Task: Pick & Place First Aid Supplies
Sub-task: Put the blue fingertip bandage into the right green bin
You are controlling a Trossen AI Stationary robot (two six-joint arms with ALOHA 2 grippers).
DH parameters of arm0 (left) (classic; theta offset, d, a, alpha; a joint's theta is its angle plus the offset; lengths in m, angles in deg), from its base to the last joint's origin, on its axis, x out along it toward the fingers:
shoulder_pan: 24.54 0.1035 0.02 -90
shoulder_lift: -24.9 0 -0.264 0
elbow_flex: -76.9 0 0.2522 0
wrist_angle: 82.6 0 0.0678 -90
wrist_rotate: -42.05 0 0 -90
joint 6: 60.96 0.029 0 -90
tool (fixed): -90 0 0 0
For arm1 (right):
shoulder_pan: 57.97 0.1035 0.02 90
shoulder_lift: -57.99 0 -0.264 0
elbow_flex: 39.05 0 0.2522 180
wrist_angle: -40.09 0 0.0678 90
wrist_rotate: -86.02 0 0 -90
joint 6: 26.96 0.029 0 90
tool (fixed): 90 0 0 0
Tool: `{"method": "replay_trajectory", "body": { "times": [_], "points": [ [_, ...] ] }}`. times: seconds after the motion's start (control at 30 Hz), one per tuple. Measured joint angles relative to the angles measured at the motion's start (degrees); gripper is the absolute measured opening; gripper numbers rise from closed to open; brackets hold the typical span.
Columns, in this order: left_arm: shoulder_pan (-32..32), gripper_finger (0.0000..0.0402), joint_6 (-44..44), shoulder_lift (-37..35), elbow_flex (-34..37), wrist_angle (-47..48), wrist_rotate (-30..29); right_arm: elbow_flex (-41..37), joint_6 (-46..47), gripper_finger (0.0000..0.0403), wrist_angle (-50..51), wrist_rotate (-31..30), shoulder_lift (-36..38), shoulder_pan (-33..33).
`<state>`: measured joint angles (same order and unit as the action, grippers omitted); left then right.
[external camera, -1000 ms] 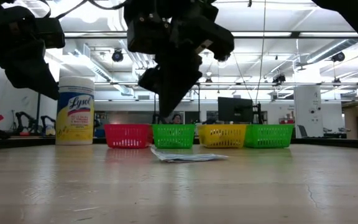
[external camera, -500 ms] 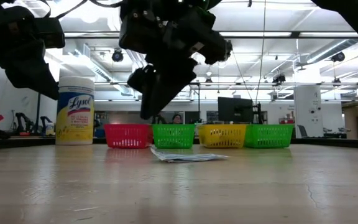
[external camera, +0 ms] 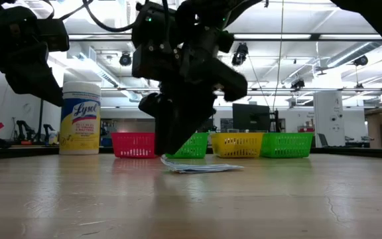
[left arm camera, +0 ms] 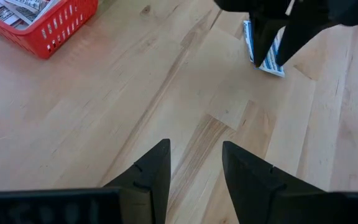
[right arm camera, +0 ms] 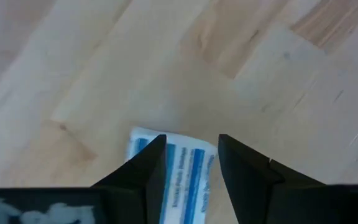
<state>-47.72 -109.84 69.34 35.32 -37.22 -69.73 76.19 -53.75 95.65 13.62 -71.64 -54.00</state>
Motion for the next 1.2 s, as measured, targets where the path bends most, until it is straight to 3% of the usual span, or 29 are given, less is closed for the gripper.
{"method": "replay_trajectory", "body": {
  "times": [0.13, 0.7, 1.2],
  "points": [
    [0.0, 0.0138, -0.5, 0.0, 0.0, 0.0, -0.2, -1.1, 0.4, 0.0144, -1.8, -3.4, 0.0, 0.0],
    [0.0, 0.0138, -0.6, 0.0, 0.0, -0.1, -0.4, -5.6, 0.7, 0.0138, -4.7, -4.1, 0.2, -0.2],
    [0.0, 0.0138, -0.7, 0.0, 0.0, -0.3, -0.9, -7.6, 1.1, 0.0043, -7.3, -4.8, 0.4, -0.2]
  ]
}}
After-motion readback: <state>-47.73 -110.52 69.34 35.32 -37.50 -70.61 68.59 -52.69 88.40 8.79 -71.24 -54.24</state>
